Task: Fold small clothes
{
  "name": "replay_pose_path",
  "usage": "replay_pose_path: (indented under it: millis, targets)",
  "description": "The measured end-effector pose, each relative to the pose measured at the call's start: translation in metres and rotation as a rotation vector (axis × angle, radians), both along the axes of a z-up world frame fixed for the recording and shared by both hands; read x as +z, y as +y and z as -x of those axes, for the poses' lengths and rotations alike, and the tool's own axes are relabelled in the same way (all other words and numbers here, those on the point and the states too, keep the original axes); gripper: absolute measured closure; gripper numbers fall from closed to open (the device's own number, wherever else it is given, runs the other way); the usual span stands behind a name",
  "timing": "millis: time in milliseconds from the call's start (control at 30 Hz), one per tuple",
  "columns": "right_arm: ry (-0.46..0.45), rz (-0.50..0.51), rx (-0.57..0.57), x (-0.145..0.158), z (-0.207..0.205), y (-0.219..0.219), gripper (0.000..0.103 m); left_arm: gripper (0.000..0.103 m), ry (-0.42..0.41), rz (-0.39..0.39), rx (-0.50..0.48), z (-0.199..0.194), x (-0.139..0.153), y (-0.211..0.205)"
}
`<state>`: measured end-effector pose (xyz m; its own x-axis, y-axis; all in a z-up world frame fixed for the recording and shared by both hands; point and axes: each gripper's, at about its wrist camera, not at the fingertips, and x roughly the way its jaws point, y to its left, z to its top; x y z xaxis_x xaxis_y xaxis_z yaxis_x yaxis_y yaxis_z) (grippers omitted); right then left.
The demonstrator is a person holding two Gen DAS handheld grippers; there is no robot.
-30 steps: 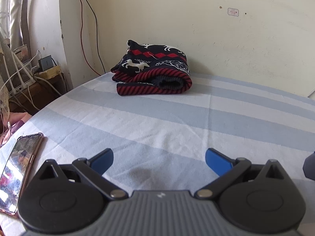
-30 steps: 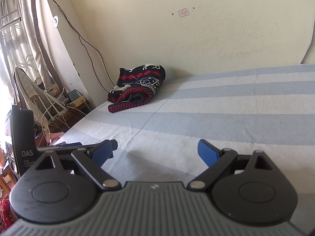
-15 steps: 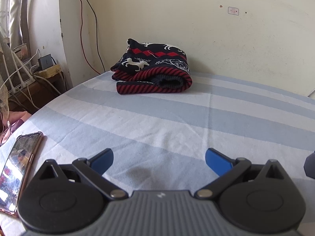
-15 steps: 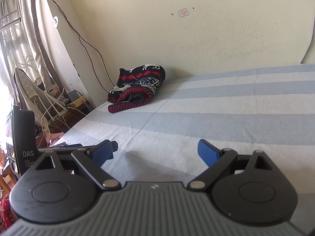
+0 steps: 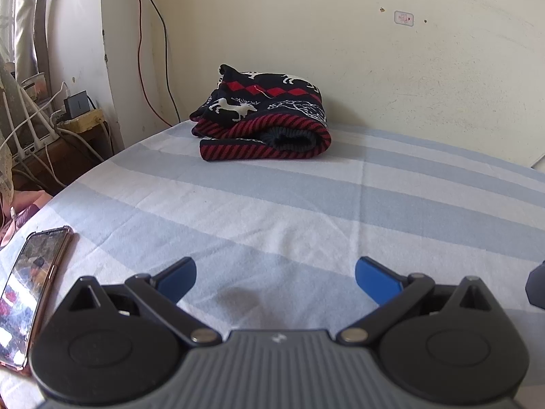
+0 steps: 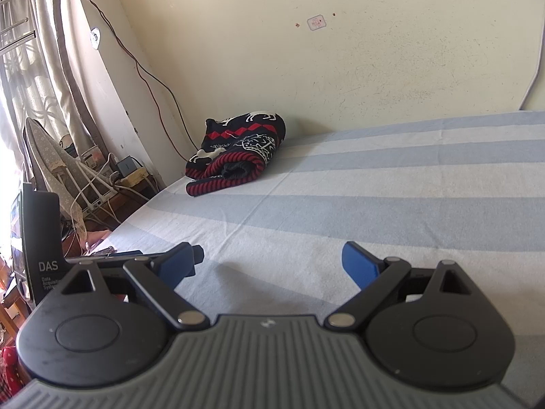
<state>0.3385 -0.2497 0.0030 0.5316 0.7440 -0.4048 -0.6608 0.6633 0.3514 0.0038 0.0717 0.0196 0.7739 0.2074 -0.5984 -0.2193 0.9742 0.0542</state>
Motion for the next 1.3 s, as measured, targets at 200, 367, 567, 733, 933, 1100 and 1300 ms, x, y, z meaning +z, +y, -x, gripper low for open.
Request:
replay_pose_path:
  millis: [200,367,567,733,933,1100,1300]
  targets:
    - [0.0,0.0,0.001,-0.0001,-0.0004,-0.0002,0.007,0.0,0.0,0.0,-0.001,-0.0003,-0.0002,0.0001]
    - [0.0,0.0,0.001,0.0,-0.0004,-0.0004,0.007,0.0,0.001,0.0,0.0,-0.0003,-0.0002,0.0]
    - [0.001,0.0,0.001,0.0003,-0.0002,-0.0005,0.007,0.0,0.003,-0.002,-0.007,-0.0003,-0.0013,-0.0001]
    - [0.001,0.0,0.001,0.0003,-0.0005,-0.0006,0.007,0.0,0.003,-0.005,-0.002,0.0001,-0.0016,0.0005]
    - [0.001,-0.001,0.001,0.0005,-0.0006,-0.0007,0.007,0.0,0.007,-0.001,0.004,-0.0007,-0.0009,0.0014]
    - [0.001,-0.001,0.001,0.0005,-0.0006,-0.0007,0.007,0.0,0.006,-0.007,0.004,-0.0003,-0.0009,0.0004]
    - [0.001,-0.001,0.001,0.0005,-0.0008,-0.0008,0.007,0.0,0.005,-0.011,-0.001,-0.0002,-0.0008,0.0002]
